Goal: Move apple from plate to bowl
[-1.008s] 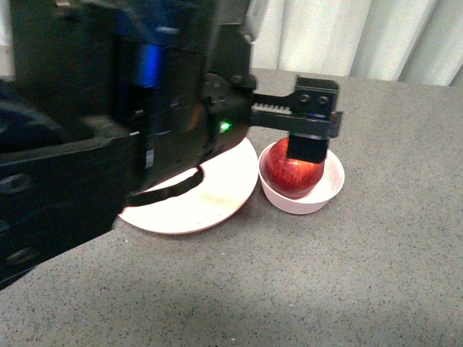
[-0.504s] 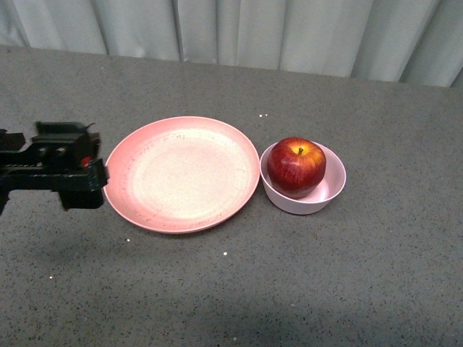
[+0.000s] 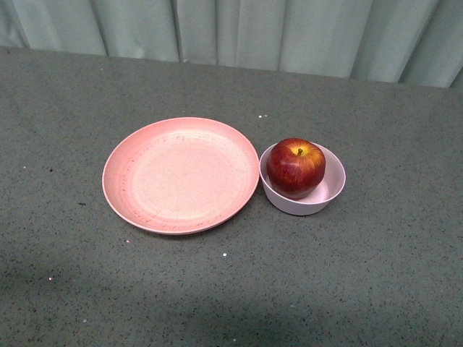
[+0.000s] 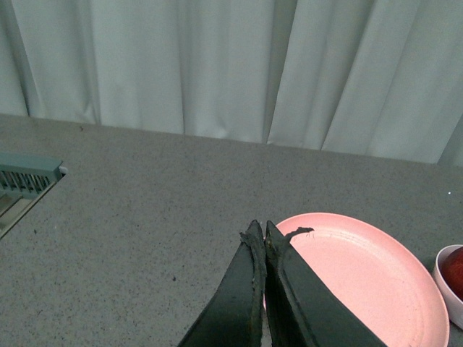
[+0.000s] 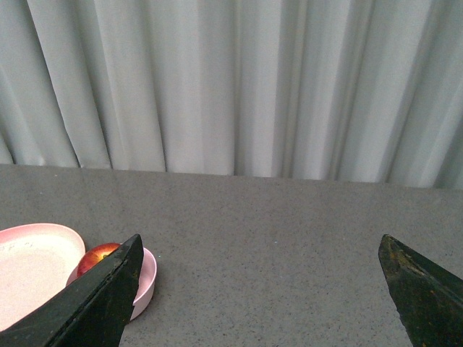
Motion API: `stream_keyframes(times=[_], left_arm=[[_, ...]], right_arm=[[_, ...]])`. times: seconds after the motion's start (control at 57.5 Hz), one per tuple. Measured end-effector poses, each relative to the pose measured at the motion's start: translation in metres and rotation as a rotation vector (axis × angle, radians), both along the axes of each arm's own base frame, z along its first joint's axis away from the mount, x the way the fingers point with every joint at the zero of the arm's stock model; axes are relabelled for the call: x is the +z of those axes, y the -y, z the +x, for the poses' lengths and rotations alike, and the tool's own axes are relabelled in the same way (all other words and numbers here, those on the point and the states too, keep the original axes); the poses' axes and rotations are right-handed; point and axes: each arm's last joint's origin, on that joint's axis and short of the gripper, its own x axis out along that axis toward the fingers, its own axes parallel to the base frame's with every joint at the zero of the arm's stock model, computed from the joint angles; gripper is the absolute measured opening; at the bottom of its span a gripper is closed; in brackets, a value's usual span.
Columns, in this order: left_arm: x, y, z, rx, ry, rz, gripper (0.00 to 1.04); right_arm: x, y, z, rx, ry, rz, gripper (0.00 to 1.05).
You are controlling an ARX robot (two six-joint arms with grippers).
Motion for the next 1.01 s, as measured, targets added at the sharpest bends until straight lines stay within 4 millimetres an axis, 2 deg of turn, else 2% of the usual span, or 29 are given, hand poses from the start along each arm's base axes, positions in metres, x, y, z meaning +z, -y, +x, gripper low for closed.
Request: stream_keyframes(times=[0.209,0.33,1.008], left_arm=[[0.012,-0.007,-0.011,-0.001,0.023,0.004,0.04],[0.017,-0.019,-0.023,0.01,0.005,0.006,0.04],[0.024,-0.019,-0.049,0.005,0.03,0.007,0.04]], right_arm=[[0.0,0.0,0.0,0.0,0.0,0.0,0.95],[0.0,0.0,0.0,0.0,0.0,0.0,0.95],[0.0,0.0,0.0,0.0,0.0,0.0,0.95]])
